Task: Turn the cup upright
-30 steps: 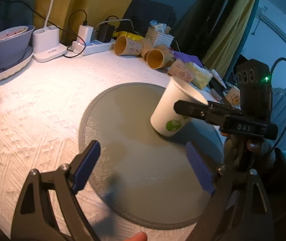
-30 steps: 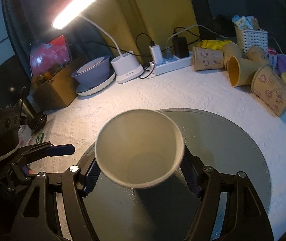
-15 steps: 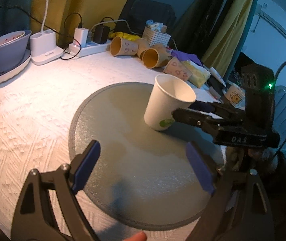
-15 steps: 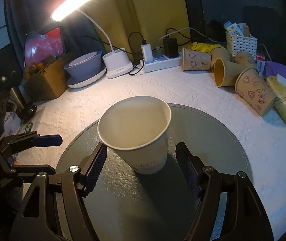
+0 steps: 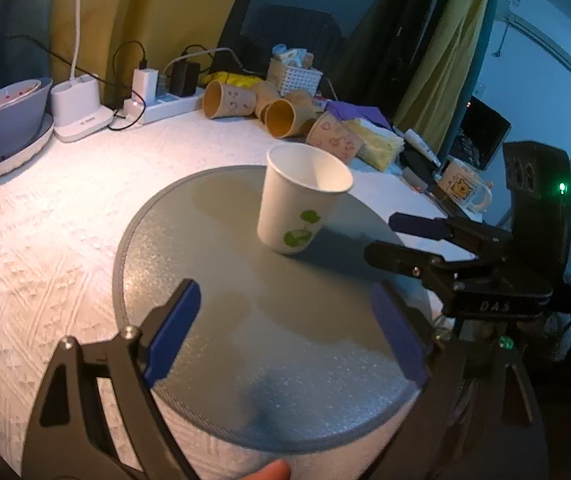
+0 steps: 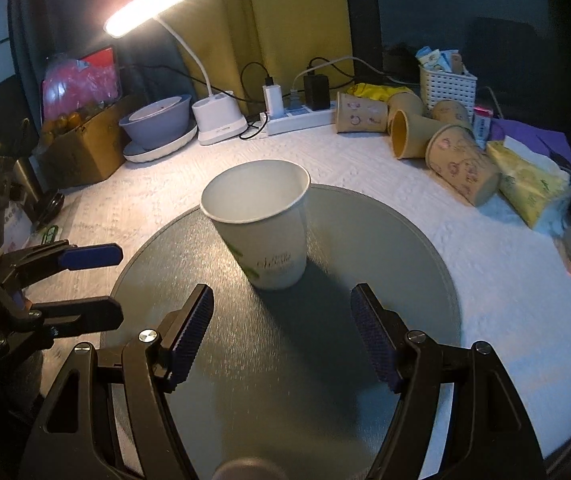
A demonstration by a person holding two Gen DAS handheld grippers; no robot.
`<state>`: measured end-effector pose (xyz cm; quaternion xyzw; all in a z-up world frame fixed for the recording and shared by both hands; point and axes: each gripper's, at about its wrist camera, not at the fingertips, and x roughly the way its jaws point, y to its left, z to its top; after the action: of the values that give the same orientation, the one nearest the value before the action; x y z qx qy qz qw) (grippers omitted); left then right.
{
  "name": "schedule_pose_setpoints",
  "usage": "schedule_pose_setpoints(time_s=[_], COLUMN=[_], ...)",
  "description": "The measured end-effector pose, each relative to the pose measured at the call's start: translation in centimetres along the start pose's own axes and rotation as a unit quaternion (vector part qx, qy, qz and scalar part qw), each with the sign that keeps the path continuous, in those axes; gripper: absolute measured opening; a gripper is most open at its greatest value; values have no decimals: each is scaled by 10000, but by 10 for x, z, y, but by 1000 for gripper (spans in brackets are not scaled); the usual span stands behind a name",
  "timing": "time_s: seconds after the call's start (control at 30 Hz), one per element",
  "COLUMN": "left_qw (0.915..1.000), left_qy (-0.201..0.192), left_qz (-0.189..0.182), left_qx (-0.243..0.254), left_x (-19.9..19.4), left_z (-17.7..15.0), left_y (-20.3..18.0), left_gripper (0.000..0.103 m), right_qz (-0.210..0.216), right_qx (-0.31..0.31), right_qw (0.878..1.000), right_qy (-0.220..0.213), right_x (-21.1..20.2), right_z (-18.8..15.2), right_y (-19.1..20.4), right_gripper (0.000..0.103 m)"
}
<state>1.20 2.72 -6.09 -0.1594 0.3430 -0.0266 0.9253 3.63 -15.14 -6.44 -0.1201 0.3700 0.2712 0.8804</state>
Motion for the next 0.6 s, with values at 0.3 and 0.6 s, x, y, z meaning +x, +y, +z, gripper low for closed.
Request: schedule_pose_setpoints(time_s=[0.3,0.6], left_qw=[9997,9971], left_qy=[-215,-709], left_qz=[49,267], left_qx=[68,91], left_x=[-20,-49], left_z=[-8,-17], left_y=[-14,-28], left_gripper=[89,96], right_qz=[-103,-181], right_qx=[-35,-138], right_qw=[9999,9994], right_qy=[-64,-246], right_x=[-24,-50], right_z=[-15,-26], right_y=[13,30], right_gripper=[74,74])
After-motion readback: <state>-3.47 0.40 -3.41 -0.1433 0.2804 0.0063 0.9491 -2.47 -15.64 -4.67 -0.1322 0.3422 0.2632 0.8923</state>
